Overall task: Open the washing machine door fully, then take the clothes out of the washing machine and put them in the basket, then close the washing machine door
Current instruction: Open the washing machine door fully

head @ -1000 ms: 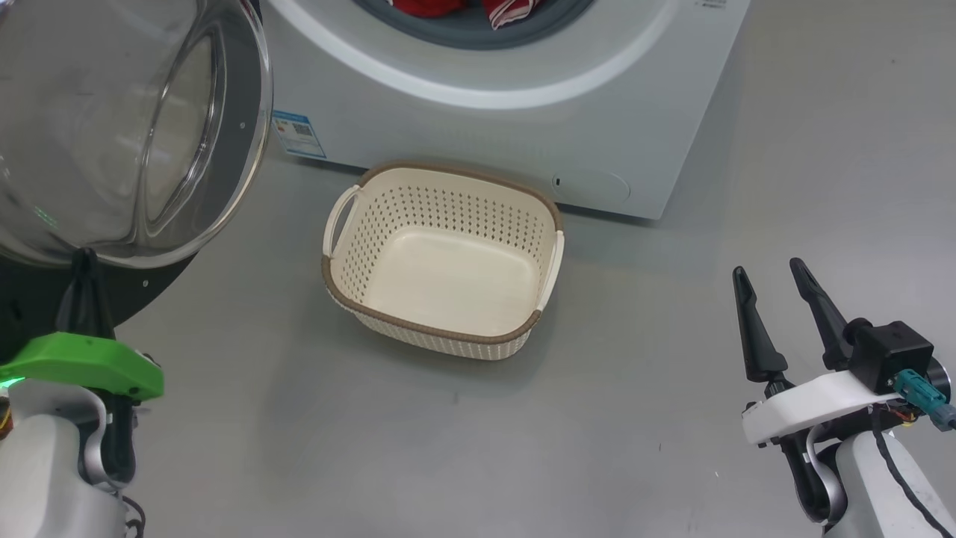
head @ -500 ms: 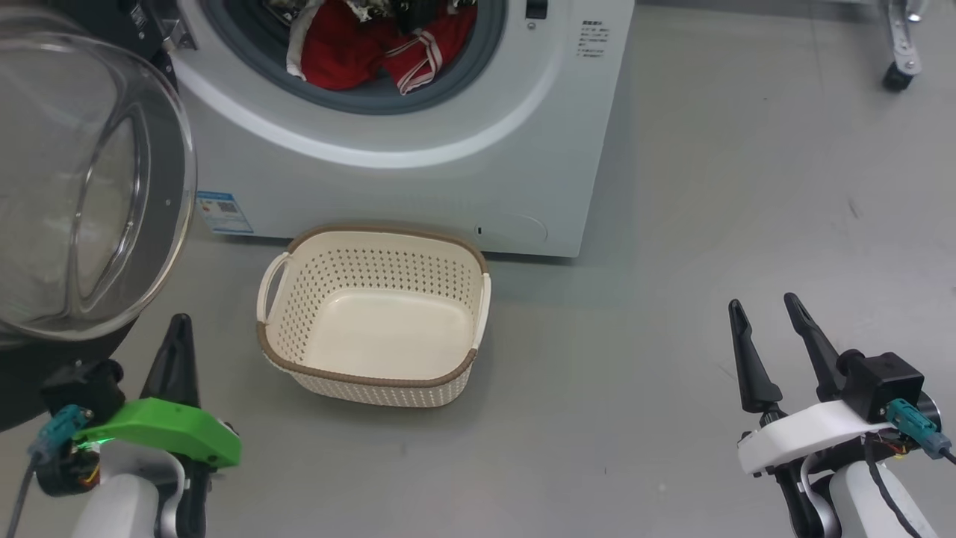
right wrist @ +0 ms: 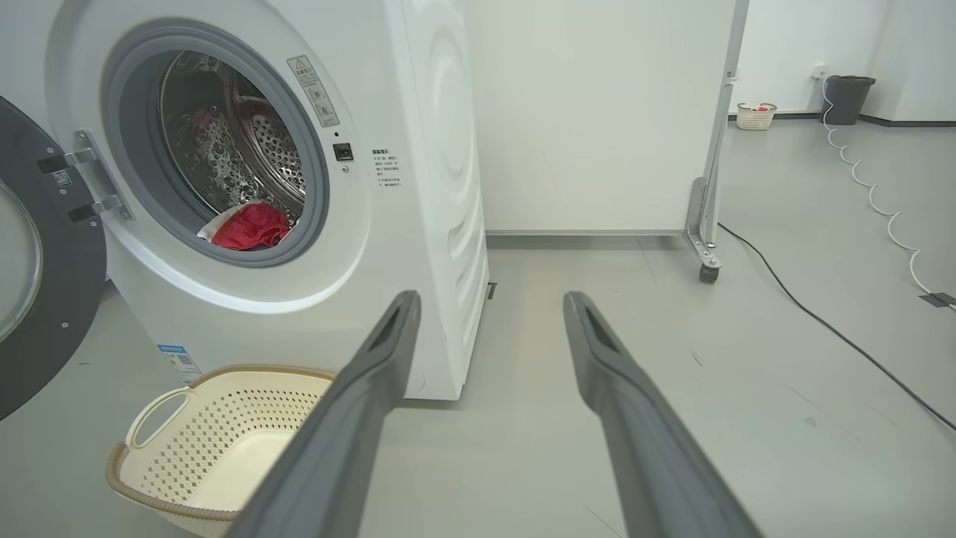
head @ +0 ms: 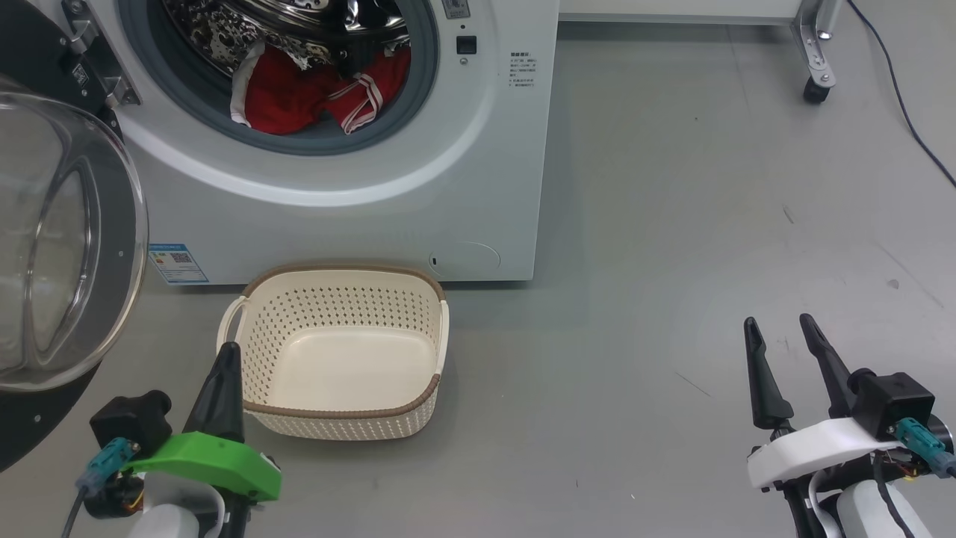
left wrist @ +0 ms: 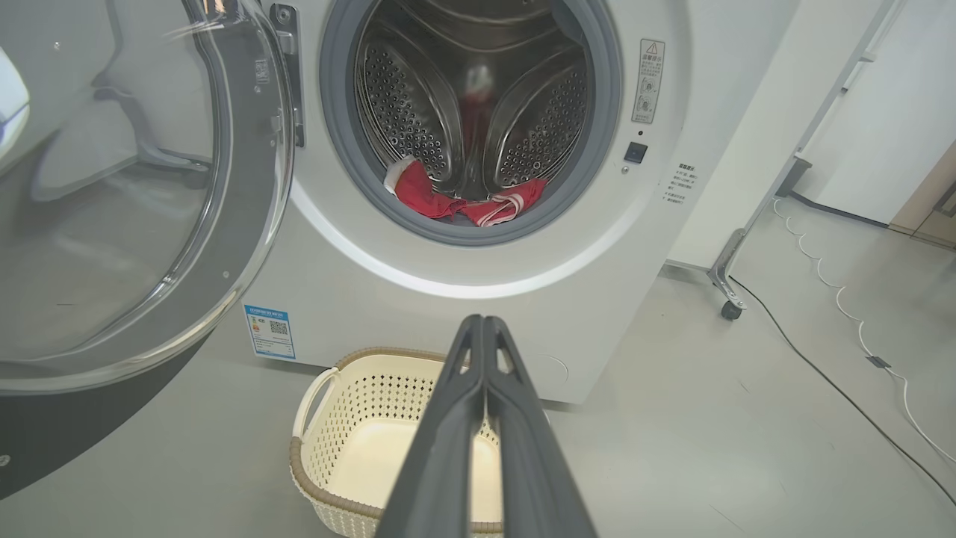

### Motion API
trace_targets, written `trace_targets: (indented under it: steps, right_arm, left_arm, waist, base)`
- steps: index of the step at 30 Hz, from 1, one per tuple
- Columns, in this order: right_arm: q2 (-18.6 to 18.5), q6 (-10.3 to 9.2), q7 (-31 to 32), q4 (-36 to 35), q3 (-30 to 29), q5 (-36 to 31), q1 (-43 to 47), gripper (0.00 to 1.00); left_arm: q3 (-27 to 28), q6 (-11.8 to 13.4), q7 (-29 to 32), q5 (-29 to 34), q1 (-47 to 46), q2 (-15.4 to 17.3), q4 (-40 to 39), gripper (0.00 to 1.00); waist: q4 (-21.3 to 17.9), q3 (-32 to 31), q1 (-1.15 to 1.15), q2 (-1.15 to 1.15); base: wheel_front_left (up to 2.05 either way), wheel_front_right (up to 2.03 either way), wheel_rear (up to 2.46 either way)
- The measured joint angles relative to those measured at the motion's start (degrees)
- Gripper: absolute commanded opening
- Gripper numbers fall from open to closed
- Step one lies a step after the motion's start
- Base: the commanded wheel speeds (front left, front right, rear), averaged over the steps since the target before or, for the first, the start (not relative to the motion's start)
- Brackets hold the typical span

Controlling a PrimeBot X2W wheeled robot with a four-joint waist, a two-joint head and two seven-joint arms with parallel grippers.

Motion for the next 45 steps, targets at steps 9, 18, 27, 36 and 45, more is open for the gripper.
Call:
trace_targets:
  steps: [9, 18, 27, 36, 45]
  right_arm:
    - [0.10, 0.03, 0.00, -0.67, 0.00, 0.01, 0.04, 1.00]
    - [0.36, 0.03, 0.00, -0.99, -0.09, 0.01, 0.81, 1.00]
    - [0.47, 0.08, -0.01, -1.27, -0.22, 0.01, 0.83, 1.00]
    - [0.49, 0.09, -0.01, -1.49, -0.55, 0.00, 0.84, 1.00]
    - [0.59, 0.09, -0.01, -1.53, -0.55, 0.00, 0.91, 1.00]
  left_arm:
    - [-0.26, -0.40, -0.62, -0.01, 1.25, -0.15, -1.65, 1.00]
    - [-0.36, -0.40, -0.70, 0.23, 1.80, -0.15, -2.42, 1.00]
    - [-0.29, -0.40, -1.15, 0.04, 2.53, -0.89, -3.12, 1.00]
    - [-0.33, -0.38, -1.19, 0.99, 2.54, -0.85, -3.48, 1.00]
    - [-0.51, -0.38, -1.20, 1.65, 2.68, -0.78, -4.08, 1.00]
  waist:
    - [-0.36, -0.08, 0.00, 0.00]
    - [-0.35, -0.04, 0.00, 0.00]
    - [-0.32, 0.21, 0.00, 0.00]
    - [0.03, 0.00, 0.00, 0.00]
    - [0.33, -0.36, 0.00, 0.00]
  base:
    - [0.00, 0.00, 0.00]
    - [0.00, 0.00, 0.00]
    - [0.00, 0.00, 0.00]
    - [0.00, 0.00, 0.00]
    - [0.00, 0.00, 0.00]
